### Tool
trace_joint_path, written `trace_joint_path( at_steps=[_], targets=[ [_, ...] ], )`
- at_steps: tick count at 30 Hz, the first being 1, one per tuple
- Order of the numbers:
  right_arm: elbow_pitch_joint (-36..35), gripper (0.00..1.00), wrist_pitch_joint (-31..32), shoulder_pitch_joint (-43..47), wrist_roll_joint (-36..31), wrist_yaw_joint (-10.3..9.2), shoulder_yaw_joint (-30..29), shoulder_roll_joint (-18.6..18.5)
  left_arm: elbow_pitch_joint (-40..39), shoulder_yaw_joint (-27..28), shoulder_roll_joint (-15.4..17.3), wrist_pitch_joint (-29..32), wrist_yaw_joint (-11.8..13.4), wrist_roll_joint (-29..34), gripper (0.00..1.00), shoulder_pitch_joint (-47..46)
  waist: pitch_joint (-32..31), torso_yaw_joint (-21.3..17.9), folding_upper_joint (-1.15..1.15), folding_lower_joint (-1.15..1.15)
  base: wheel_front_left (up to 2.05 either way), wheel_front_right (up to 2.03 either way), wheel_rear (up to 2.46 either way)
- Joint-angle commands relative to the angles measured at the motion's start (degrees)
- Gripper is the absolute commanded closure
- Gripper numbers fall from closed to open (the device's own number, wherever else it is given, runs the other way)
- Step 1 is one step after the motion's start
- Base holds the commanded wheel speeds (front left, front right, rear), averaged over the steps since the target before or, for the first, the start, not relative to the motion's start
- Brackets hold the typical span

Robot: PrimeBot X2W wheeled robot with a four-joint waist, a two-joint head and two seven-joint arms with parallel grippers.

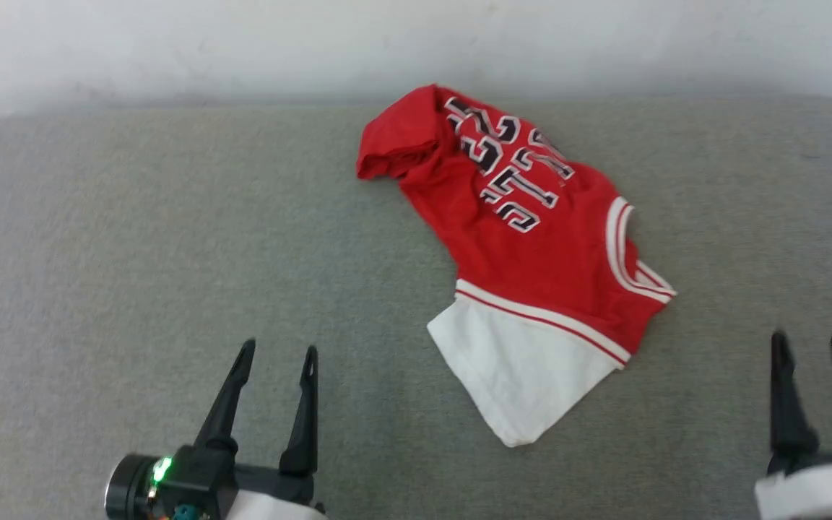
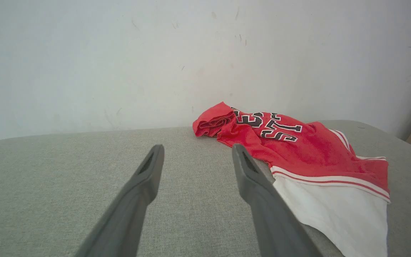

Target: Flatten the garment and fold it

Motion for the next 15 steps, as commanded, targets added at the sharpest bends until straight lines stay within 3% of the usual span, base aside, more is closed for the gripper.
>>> trace_joint_path(
  at_steps=[1,6,9,14,15],
  targets=[
    [0.99,0.0,-1.81,2.45,1.66,-0.04,0.71,0.17,-0.13,0.67,-0.21,-0.27,0.85,0.67,0.0,1.55,-3.09,-3.18,0.0,0.01,0.0,0.0,0.0],
    [2.55,0.0,-4.48,3.92,3.17,-0.04,2.55,0.18,0.32,0.92,0.08,-0.27,1.33,1.49,0.0,1.58,-3.86,-4.26,0.0,0.01,0.0,0.0,0.0],
    [2.28,0.0,-4.82,3.23,2.43,-0.04,2.24,0.18,0.63,-1.15,1.22,2.86,-0.74,2.58,0.0,-2.07,-3.77,-3.96,0.0,0.01,0.0,0.0,0.0],
    [1.84,0.0,-4.32,2.25,1.73,-0.04,0.7,0.19,2.63,-8.25,2.38,15.36,-5.78,4.68,0.0,-13.35,-2.08,-2.2,0.0,0.01,0.0,0.0,0.0],
    [1.84,0.0,-4.32,2.25,1.73,-0.04,0.7,0.19,2.63,-8.25,2.38,15.36,-5.78,4.68,0.0,-13.35,-2.08,-2.2,0.0,0.01,0.0,0.0,0.0]
  ],
)
